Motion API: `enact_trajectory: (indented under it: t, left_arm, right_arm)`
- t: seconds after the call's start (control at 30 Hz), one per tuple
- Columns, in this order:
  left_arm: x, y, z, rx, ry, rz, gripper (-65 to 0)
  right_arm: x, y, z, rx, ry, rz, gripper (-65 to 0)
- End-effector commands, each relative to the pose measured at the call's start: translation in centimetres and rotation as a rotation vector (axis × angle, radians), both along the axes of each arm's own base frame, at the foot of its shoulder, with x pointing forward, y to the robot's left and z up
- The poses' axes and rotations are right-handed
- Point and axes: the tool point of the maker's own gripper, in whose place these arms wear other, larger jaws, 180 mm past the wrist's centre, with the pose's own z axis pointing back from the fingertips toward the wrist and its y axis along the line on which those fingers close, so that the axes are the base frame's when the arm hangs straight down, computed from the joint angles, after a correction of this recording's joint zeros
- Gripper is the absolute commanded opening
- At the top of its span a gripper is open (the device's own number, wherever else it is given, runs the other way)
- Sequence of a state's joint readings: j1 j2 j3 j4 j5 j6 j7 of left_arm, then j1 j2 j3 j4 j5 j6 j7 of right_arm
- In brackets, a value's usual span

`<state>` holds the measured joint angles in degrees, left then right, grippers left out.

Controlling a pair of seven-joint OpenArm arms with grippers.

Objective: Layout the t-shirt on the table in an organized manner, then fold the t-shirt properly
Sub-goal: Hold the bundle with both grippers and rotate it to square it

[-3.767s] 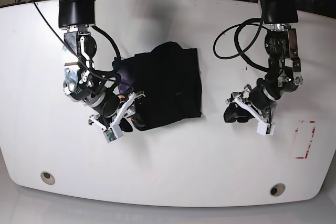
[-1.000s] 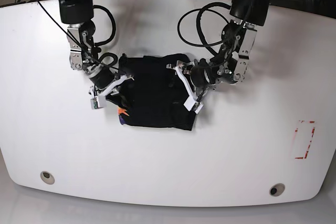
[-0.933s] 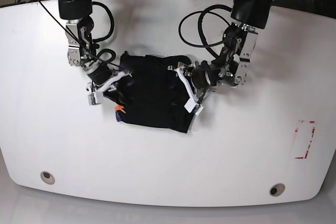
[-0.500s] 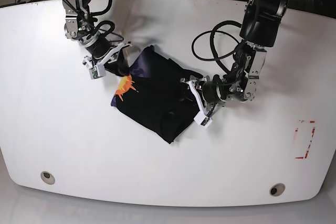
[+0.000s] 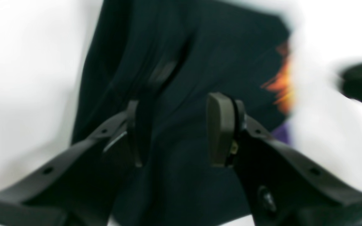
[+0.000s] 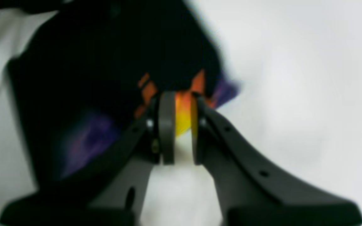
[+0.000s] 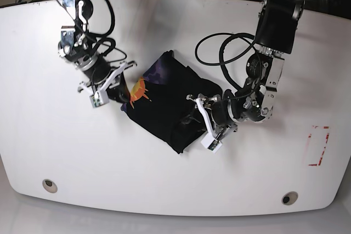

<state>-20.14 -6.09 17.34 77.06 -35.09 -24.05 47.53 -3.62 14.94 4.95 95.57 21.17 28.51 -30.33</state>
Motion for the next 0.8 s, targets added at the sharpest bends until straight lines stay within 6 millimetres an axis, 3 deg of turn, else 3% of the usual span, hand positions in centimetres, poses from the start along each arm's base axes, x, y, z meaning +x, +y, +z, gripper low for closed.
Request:
enact_trajectory:
  t: [0.0,0.1,0.4,0.57,0.77]
  left_arm:
    - [-0.5,-0.9,1.6,-0.045,-0.031,-0.022,-38.9]
    - [-1.8,-1.2,1.4,-0.056,-0.028,-0.032,-38.9]
    - [-6.7,-3.2,0.0,-0.113,0.025,-0.056,-38.9]
    - [-8.5,-3.4,-1.6,-0.121,0.076,-0.052,-38.9]
    - [-9.1,-2.9,-3.4,-0.103,0.125,-0.041,-38.9]
  right_arm:
    - [2.2,0.4,2.6,0.013,-0.075,0.020,-56.9]
    - [3.8,0.1,2.9,0.017,-0.077,0.013,-56.8]
    - [8.4,1.1,0.5,0.075,-0.012,0.007,-56.8]
    - [9.5,1.3,-1.7,0.124,0.007,-0.016,-56.8]
    - [8.9,1.4,-5.6,0.164,0.046,-0.042,-56.9]
